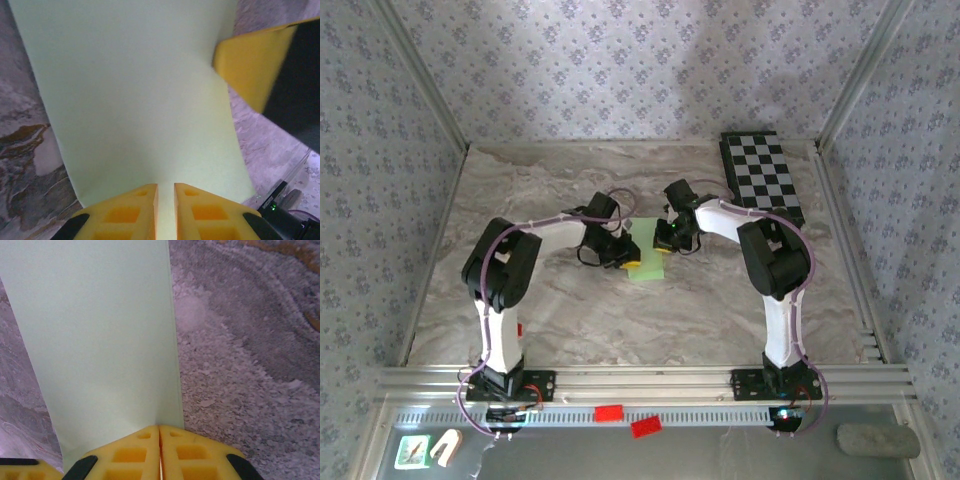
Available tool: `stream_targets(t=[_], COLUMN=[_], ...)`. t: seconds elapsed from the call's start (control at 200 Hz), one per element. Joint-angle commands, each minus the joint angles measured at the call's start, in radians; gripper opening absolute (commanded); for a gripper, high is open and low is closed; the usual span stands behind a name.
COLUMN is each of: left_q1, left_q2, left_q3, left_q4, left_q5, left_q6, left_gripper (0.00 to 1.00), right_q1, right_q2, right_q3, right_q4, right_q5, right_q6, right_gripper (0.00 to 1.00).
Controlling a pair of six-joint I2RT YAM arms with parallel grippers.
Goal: Fold a paper plane with a square sheet of paper (pick it up from the middle)
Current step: First fold the square sheet of paper in half at the center of the table.
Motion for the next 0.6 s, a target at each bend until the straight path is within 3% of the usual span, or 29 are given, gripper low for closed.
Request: stream_targets(t=[0.0, 0.29, 0.595], left_q1=[0.003, 0.035, 0.109], left_q2=[0.023, 0.022, -0.104], left_q3=[-0.013, -0.116, -0.185], left_q4=[-0.014, -0.068, -0.108], left_q5=[0.016, -0.027, -0.032], left_q6=[-0.002, 0.088, 0.134], left_gripper=[0.17, 0.16, 0.16], right_q1=[-0.006, -0.007, -0.009], right_q2=[0.081, 0.085, 0.087], right_q3=[-0.063, -0.073, -0.079], right_q4=[-0.102, -0.097, -0.095], right_q5=[0.099, 0.098, 0.101], right_q6=[0.013, 0.013, 0.012], right_gripper=[0.08, 0.08, 0.08])
